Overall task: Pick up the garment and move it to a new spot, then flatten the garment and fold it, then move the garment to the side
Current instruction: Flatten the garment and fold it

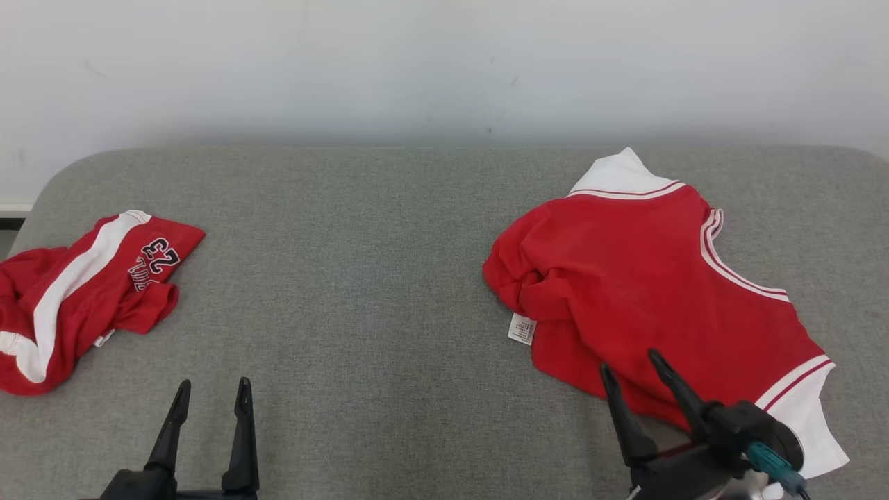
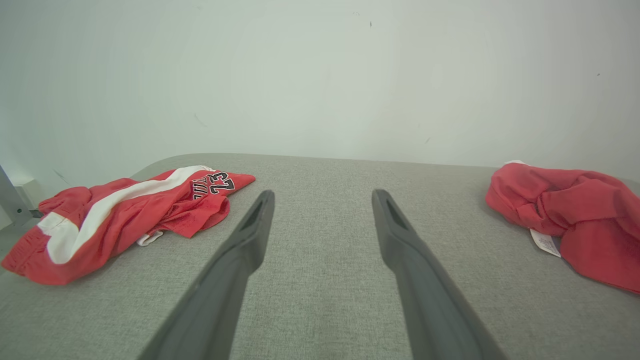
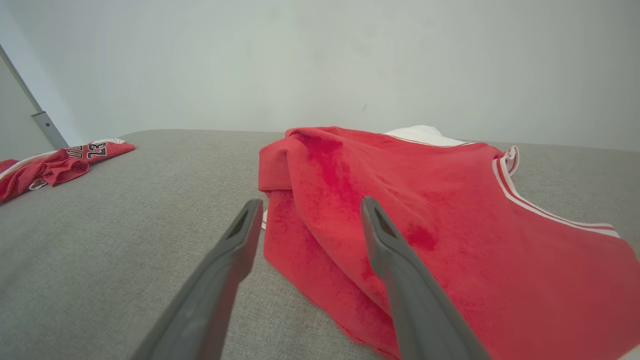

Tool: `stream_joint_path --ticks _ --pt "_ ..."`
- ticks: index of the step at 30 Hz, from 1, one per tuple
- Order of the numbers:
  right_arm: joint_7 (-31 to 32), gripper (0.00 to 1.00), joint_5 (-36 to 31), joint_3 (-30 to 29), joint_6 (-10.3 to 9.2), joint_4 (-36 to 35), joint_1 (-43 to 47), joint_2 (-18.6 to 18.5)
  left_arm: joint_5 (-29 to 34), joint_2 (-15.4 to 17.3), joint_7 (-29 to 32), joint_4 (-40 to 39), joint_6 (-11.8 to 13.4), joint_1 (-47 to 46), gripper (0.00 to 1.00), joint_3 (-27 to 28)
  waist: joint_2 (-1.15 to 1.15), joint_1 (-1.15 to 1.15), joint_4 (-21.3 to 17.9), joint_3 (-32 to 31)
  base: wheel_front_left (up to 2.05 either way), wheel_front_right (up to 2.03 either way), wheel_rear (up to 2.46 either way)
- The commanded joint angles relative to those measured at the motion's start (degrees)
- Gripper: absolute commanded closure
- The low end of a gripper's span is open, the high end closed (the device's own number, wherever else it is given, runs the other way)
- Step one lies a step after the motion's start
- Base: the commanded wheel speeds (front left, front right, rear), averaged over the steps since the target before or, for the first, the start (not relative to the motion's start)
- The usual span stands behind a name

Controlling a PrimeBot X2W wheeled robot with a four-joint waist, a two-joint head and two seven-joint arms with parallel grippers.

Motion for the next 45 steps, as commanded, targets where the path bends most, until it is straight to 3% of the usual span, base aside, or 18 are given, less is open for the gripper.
stream_joint_path --ticks 1,11,19,20,21,26,31,37,38,39,45 --pt "-0.05 0.00 -0.59 0.50 -0.13 0.48 -1.03 -0.09 0.47 -0.06 -0.19 -0.10 0.09 0.32 0.00 0.17 0.00 0.00 0.03 0.02 0.00 0.00 0.00" --pt "3.37 0.00 -6.10 6.15 -0.13 10.49 -14.84 -0.06 0.26 -0.55 -0.19 0.17 0.09 -1.62 0.00 -1.22 0.00 0.00 2.34 1.80 0.00 0.00 0.00" --pt "5.49 0.00 -10.90 7.93 -0.13 24.29 -24.54 -0.63 -0.55 -1.00 -0.19 0.84 0.10 -3.17 0.00 -2.58 0.00 0.00 5.94 3.78 0.00 0.00 0.00" --pt "5.32 0.67 -11.63 8.03 -0.13 25.87 -25.54 -0.67 -0.53 -0.98 -0.19 0.94 0.09 -3.31 0.00 -2.48 0.00 0.00 6.13 3.84 0.00 0.00 0.00" --pt "5.17 1.00 -12.09 8.24 -0.13 27.40 -26.28 -0.76 -0.54 -0.99 -0.19 1.03 0.10 -3.46 0.00 -2.43 0.00 0.00 6.25 3.83 0.00 0.00 0.00" --pt "-1.01 1.00 -6.02 4.11 -0.13 30.30 -28.44 1.23 -0.21 -1.03 -0.19 1.25 0.09 -2.19 0.00 -1.36 0.00 0.00 5.37 2.62 0.00 0.00 0.00" --pt "-2.89 1.00 0.35 -0.88 -0.13 31.60 -27.54 -2.20 0.39 -1.11 -0.19 0.46 0.10 -1.07 0.00 -1.45 0.00 0.00 3.90 1.97 0.00 0.00 0.00" --pt "-3.19 1.00 2.33 -5.90 -0.13 36.77 -27.02 -6.27 -0.04 -1.13 -0.19 0.90 0.09 -2.19 0.00 -2.21 0.00 0.00 2.59 2.90 0.00 0.00 0.00" --pt "-3.25 0.90 2.35 -5.87 -0.13 37.45 -27.22 -6.32 -0.06 -1.09 -0.19 1.00 0.10 -2.38 0.00 -2.30 0.00 0.00 2.42 2.97 0.00 0.00 0.00" --pt "-3.35 0.00 2.66 -5.57 -0.13 37.75 -27.52 -6.08 -0.12 -1.03 -0.19 1.08 0.10 -2.50 0.00 -2.24 0.00 0.00 2.21 2.99 0.00 0.00 0.00" --pt "-3.88 0.00 2.80 -5.10 -0.13 36.74 -27.70 -5.35 -0.13 -0.73 -0.19 1.37 0.10 -2.19 0.00 -2.47 0.00 0.00 0.86 2.13 0.00 0.00 0.00"
